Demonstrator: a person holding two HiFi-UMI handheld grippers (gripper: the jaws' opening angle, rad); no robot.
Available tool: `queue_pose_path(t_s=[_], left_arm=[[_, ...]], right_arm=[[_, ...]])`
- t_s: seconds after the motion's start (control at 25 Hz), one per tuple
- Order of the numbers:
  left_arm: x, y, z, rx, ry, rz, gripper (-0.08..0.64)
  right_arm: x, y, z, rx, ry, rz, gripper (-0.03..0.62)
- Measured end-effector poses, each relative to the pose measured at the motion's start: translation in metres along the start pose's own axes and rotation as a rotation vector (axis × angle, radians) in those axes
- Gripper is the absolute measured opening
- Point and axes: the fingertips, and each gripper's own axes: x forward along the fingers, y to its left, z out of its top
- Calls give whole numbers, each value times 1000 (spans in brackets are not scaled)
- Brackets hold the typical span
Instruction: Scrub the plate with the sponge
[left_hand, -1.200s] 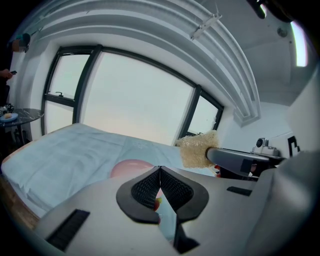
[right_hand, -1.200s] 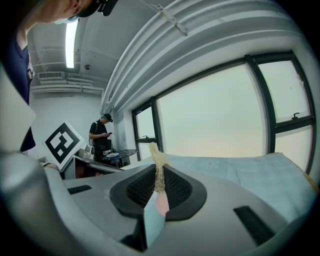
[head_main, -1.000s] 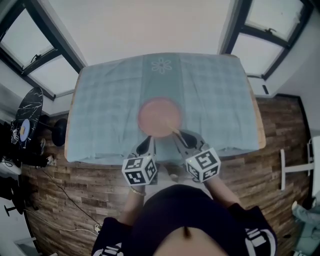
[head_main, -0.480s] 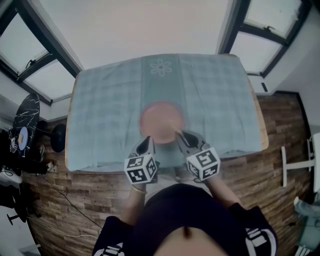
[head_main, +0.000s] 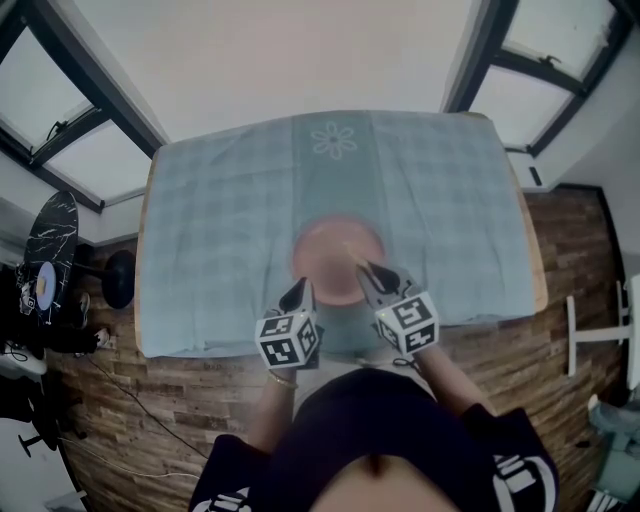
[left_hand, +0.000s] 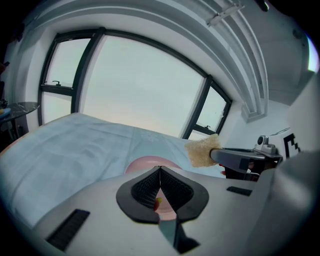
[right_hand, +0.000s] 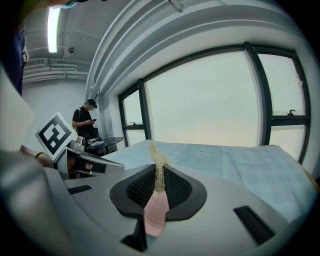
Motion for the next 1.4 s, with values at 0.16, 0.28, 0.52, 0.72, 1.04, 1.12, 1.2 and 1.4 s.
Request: queue_pose_path(t_s=[0.16,0.28,0.52,0.72,1.04,1.12,1.2,1.4], left_arm=[[16,13,2,-13,19,0,11],[28,20,3,-16,36,-2,11],[49,33,-2,-27,72,3,11],[63,43,-8,-32,110,-4,11],[80,54,-17,-42,147,1,11],[83,55,-19,-42,156,-3,11],[85,56,-21,-43,163,-5,11],[89,58,-25,-45,174,-7,11]], right_arm=[[24,-10,-6,-19,39,-11,38],[40,-18,-12,-35,67,-24,38],[72,-32,-27,-68,135,-32,38],[98,-44,-38,-85,180,-47,38],[127,-60,-56,-91,243,-71,38],[134,-64,-61,-94,257,-78,38],[141,-65,-66,-97,273,-80,38],[155,-64,-74,-90,299,-73,38]])
